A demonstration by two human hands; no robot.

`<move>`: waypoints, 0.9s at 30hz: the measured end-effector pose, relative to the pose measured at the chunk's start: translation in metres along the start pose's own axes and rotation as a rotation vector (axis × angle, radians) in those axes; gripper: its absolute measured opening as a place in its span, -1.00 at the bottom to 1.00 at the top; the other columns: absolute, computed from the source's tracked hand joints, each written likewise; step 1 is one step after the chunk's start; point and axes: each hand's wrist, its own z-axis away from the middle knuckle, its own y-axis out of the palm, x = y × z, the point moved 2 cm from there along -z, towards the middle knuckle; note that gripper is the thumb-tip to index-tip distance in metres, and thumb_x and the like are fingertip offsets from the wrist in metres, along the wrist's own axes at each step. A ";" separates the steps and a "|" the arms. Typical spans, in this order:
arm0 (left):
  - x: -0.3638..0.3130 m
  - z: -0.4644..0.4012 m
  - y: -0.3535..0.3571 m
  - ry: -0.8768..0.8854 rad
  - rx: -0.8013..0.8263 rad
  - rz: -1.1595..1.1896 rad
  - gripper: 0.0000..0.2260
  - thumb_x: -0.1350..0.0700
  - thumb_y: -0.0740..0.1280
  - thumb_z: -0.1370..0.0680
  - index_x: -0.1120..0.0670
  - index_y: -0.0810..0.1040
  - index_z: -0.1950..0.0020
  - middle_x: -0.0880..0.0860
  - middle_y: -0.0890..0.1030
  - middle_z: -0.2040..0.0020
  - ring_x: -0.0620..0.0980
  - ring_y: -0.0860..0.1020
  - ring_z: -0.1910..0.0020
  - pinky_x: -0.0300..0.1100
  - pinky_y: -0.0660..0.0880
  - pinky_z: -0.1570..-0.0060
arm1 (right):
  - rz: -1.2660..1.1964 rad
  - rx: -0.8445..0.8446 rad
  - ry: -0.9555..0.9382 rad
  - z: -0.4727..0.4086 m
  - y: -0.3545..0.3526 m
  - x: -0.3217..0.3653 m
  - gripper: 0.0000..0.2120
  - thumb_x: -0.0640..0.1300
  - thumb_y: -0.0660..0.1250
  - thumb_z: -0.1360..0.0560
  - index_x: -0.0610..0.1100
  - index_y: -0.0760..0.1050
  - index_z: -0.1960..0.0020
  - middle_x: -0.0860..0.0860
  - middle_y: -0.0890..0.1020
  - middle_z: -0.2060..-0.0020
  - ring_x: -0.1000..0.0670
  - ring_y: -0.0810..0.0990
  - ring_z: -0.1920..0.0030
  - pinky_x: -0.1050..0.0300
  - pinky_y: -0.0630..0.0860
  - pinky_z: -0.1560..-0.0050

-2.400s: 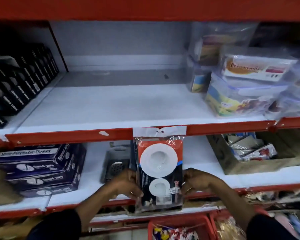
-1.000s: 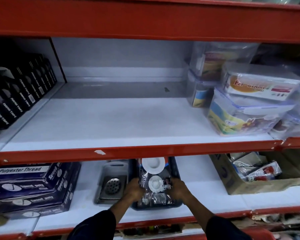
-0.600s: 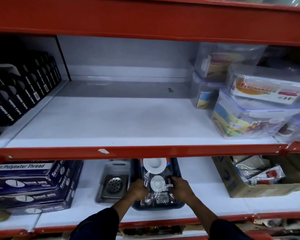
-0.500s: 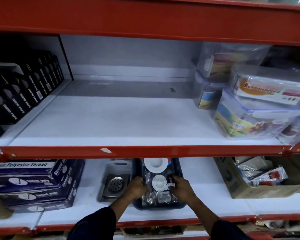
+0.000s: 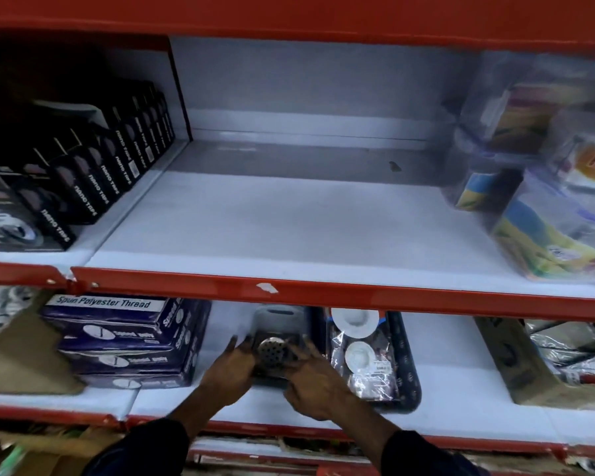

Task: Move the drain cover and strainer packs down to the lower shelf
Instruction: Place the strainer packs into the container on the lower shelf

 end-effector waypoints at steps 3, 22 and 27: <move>0.002 0.004 0.018 0.121 0.005 -0.092 -0.49 0.18 0.14 -0.29 0.04 0.67 -0.15 0.07 0.70 -0.12 0.06 0.62 -0.20 0.12 0.14 -0.39 | 0.134 0.069 0.048 -0.010 0.011 0.002 -0.49 0.06 0.09 -0.42 0.02 0.56 -0.28 0.04 0.66 -0.20 -0.16 0.42 -0.42 -0.34 -0.11 -0.42; -0.035 0.022 0.002 0.046 0.116 0.355 -0.59 0.06 0.17 -0.52 0.00 0.48 -0.36 0.12 0.57 -0.21 0.12 0.49 -0.24 -0.09 0.47 -0.19 | 0.105 0.213 0.480 0.092 -0.042 -0.008 -0.62 0.04 0.28 -0.39 -0.12 0.56 -0.13 -0.13 0.68 -0.04 -0.16 0.64 -0.06 0.00 0.53 -0.18; -0.044 0.029 -0.002 0.002 0.144 0.396 -0.56 0.25 0.21 -0.52 -0.05 0.51 -0.36 0.13 0.51 -0.27 0.12 0.51 -0.25 -0.12 0.46 -0.22 | 0.195 0.194 0.473 0.099 -0.043 0.002 -0.75 -0.13 0.62 -0.05 -0.09 0.65 0.31 -0.12 0.67 0.39 -0.06 0.67 0.36 0.17 0.57 0.30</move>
